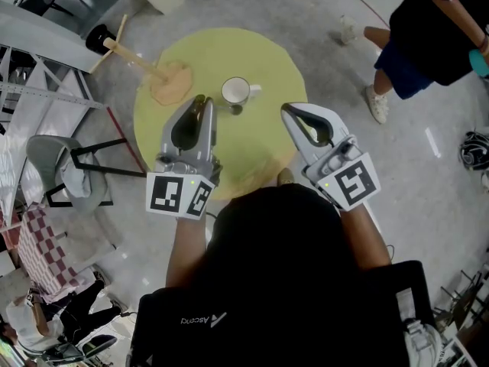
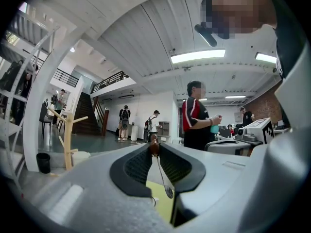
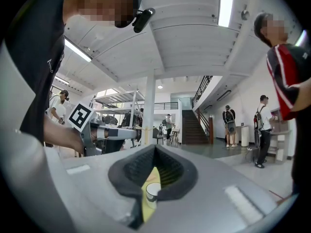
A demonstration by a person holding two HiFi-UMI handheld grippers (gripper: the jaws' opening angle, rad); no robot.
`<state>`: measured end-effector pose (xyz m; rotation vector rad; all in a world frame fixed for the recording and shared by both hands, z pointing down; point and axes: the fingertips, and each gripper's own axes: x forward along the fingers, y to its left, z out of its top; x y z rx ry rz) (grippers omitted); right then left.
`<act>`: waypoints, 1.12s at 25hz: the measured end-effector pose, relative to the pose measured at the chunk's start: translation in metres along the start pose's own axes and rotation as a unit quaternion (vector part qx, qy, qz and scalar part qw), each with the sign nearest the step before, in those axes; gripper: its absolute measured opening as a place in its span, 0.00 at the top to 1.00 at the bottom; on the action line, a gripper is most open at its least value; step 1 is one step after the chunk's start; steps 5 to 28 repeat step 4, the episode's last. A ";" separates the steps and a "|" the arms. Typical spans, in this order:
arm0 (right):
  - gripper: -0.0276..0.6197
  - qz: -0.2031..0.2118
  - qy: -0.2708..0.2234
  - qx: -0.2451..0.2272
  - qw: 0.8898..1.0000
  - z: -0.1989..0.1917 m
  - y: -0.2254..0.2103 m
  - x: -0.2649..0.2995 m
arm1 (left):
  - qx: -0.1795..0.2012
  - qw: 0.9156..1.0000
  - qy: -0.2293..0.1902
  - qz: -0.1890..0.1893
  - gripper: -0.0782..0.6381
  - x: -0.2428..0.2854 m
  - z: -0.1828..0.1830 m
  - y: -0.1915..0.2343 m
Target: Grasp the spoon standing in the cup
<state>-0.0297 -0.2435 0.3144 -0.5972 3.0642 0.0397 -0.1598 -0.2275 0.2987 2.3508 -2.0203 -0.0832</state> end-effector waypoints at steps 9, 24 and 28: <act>0.95 -0.001 -0.002 0.001 1.000 -0.003 -0.001 0.000 | 0.000 1.000 0.000 0.000 0.81 0.001 -0.003 0.000; 0.95 -0.001 -0.002 0.001 1.000 -0.003 -0.001 0.000 | 0.000 1.000 0.000 0.000 0.81 0.001 -0.003 0.000; 0.95 -0.001 -0.002 0.001 1.000 -0.003 -0.001 0.000 | 0.000 1.000 0.000 0.000 0.81 0.001 -0.003 0.000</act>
